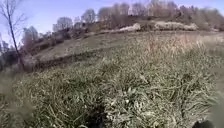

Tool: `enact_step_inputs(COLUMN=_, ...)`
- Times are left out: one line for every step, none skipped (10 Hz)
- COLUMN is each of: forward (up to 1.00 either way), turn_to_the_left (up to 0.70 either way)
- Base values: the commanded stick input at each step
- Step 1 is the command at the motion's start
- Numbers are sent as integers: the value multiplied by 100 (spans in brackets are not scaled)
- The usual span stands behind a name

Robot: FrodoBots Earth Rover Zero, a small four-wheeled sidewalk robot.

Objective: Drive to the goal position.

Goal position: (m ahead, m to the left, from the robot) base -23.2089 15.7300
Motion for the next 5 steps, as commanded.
enact_step_inputs(forward=-45, turn_to_the_left=27)
enact_step_inputs(forward=-45, turn_to_the_left=27)
enact_step_inputs(forward=-45, turn_to_the_left=27)
enact_step_inputs(forward=-45, turn_to_the_left=27)
enact_step_inputs(forward=-45, turn_to_the_left=27)
